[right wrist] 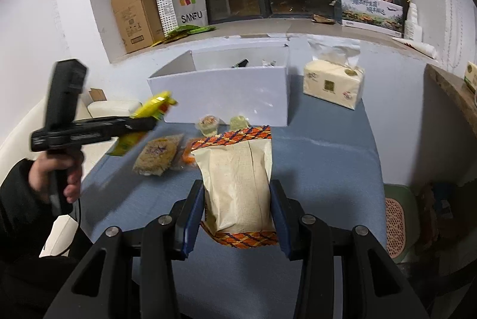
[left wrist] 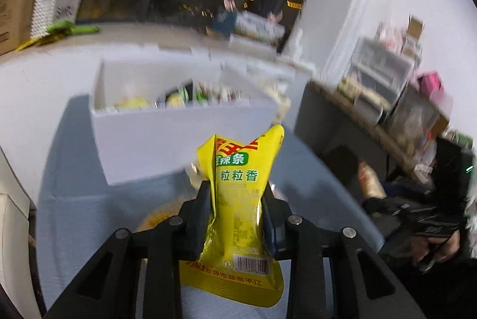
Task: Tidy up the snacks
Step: 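Carry both snacks into the white box and open both tools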
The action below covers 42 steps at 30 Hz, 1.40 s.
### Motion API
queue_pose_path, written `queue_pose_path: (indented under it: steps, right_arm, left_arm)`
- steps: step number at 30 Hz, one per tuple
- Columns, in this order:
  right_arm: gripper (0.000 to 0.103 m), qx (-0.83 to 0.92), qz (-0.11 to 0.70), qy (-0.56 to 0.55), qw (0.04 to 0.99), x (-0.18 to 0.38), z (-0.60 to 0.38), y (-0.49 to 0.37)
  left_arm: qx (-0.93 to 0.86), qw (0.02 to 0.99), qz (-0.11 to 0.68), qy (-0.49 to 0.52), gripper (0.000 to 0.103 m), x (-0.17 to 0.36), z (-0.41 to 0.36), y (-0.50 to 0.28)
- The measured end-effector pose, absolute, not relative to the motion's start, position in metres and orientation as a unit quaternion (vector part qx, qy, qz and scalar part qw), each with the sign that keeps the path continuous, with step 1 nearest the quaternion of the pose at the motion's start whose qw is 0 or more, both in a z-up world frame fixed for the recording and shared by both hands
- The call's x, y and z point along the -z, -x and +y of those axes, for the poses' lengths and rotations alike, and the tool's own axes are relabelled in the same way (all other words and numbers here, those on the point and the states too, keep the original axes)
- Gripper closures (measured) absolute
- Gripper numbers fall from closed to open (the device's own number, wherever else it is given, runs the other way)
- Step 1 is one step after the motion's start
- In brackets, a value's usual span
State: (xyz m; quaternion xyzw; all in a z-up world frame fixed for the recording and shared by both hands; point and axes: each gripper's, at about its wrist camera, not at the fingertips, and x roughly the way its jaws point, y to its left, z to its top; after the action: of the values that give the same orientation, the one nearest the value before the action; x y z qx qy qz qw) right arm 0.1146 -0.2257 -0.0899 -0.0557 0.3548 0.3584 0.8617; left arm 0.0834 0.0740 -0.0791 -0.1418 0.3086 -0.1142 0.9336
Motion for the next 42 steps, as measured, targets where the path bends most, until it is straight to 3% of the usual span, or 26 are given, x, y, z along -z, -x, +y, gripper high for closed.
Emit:
queue_pose_path:
  steps: [11, 24, 25, 27, 28, 29, 30, 31, 32, 42]
  right_arm:
    - [0.056, -0.408, 0.318, 0.008, 0.856, 0.035, -0.167, -0.190]
    - [0.056, -0.371, 0.369, -0.008, 0.852, 0.018, -0.072, -0.320]
    - [0.056, -0.372, 0.373, -0.007, 0.850, 0.019, -0.069, -0.325]
    - [0.056, -0.367, 0.384, -0.004, 0.847, 0.025, -0.063, -0.334]
    - [0.054, -0.365, 0.389, -0.003, 0.846, 0.028, -0.060, -0.338]
    - [0.051, -0.364, 0.395, 0.001, 0.844, 0.032, -0.057, -0.343]
    - [0.034, -0.357, 0.400, 0.002, 0.844, 0.035, -0.055, -0.346]
    - [0.004, -0.351, 0.401, 0.001, 0.846, 0.036, -0.055, -0.348]
    - [0.000, -0.345, 0.402, -0.001, 0.848, 0.038, -0.056, -0.350]
    - [0.000, -0.351, 0.371, 0.008, 0.860, 0.030, -0.068, -0.329]
  left_arm:
    - [0.047, 0.955, 0.228, 0.185, 0.069, 0.000, 0.140, -0.159]
    - [-0.020, 0.932, 0.306, 0.195, 0.068, 0.030, 0.174, -0.275]
    - [-0.025, 0.931, 0.309, 0.192, 0.065, 0.032, 0.175, -0.280]
    - [-0.037, 0.926, 0.321, 0.194, 0.043, 0.037, 0.179, -0.287]
    - [-0.052, 0.923, 0.324, 0.198, 0.017, 0.039, 0.183, -0.288]
    - [-0.058, 0.921, 0.328, 0.202, 0.000, 0.041, 0.185, -0.288]
    - [-0.064, 0.922, 0.325, 0.203, 0.000, 0.042, 0.187, -0.285]
    - [-0.067, 0.923, 0.324, 0.198, 0.000, 0.043, 0.188, -0.283]
    - [-0.062, 0.924, 0.325, 0.194, 0.000, 0.043, 0.188, -0.281]
    - [-0.040, 0.931, 0.319, 0.174, 0.000, 0.031, 0.181, -0.254]
